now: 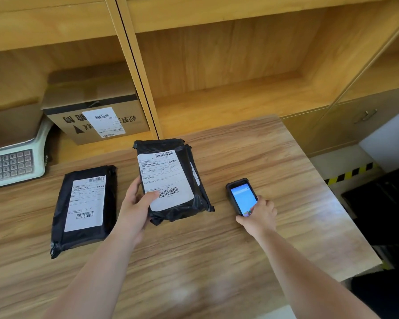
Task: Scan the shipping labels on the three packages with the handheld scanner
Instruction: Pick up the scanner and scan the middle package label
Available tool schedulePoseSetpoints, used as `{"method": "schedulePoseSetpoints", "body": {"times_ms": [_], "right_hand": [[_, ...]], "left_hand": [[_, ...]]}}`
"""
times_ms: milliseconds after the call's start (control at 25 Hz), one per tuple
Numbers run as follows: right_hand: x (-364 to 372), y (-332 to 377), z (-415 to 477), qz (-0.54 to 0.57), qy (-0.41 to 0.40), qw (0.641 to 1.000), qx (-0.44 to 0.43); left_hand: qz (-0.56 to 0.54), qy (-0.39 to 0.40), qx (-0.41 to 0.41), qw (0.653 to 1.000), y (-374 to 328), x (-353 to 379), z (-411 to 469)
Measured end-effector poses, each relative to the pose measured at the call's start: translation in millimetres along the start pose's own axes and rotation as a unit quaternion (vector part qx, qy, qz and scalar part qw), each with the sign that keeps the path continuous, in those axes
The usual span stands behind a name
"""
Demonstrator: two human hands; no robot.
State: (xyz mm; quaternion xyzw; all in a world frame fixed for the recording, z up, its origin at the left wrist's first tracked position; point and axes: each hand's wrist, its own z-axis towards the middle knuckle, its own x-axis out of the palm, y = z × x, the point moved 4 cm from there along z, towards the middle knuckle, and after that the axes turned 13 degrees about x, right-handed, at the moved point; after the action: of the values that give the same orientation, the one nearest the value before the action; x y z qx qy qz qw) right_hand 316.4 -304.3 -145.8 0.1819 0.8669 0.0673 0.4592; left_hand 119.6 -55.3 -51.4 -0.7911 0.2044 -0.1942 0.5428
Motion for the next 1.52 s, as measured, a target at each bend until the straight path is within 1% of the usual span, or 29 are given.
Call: {"method": "schedulePoseSetpoints", "body": {"times_ms": [160, 320, 480, 680, 800, 1000, 1120, 1280, 1400, 1520], "right_hand": [[-17, 8, -13, 0.06, 0.014, 0.998, -0.028], [-41, 36, -42, 0.074, 0.03, 0.992, -0.098], [-64, 59, -80, 0.051, 0.064, 0.984, -0.16], [-95, 77, -148, 0.023, 0.11, 0.966, -0.234], [-108, 80, -185, -0.017, 0.137, 0.954, -0.267], [-131, 86, -234, -0.087, 0.207, 0.93, -0.291], [-146, 93, -259, -0.117, 0.237, 0.913, -0.311], [-157, 98, -278, -0.136, 0.227, 0.913, -0.309], [-159, 98, -289, -0.143, 0.219, 0.916, -0.305], [-158, 97, -295, -0.165, 0.228, 0.914, -0.291]], "left_hand": [[-0.001, 0.0, 0.017, 1.0, -6, -3, -1], [-0.015, -0.008, 0.033, 0.999, -18, -14, -4], [-0.004, -0.005, 0.05, 0.999, -35, -27, -7], [-0.038, -0.023, 0.081, 0.996, -67, -52, -18], [-0.054, -0.028, 0.107, 0.992, -83, -65, -24], [-0.054, -0.063, 0.154, 0.985, -101, -87, -31], [-0.069, -0.06, 0.169, 0.981, -111, -93, -39], [-0.097, -0.044, 0.157, 0.982, -113, -98, -48], [-0.095, -0.041, 0.154, 0.983, -114, -98, -53], [-0.093, -0.05, 0.147, 0.984, -113, -99, -56]]}}
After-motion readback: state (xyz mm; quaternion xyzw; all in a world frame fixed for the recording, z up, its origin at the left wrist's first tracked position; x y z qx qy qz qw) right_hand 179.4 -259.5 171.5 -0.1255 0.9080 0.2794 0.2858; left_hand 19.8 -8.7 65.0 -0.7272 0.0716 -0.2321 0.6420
